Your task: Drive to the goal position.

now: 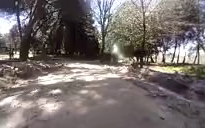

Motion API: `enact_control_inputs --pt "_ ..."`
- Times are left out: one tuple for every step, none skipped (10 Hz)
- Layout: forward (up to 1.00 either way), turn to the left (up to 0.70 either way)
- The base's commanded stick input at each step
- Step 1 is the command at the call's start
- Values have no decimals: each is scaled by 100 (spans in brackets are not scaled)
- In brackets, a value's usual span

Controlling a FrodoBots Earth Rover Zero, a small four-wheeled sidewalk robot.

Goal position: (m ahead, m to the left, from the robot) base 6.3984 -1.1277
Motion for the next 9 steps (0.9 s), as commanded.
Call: enact_control_inputs --pt "70 0" --pt "70 0" --pt "70 4" --pt "70 14" --pt "70 23" --pt "70 33" --pt "70 31" --pt "70 27" --pt "70 22"
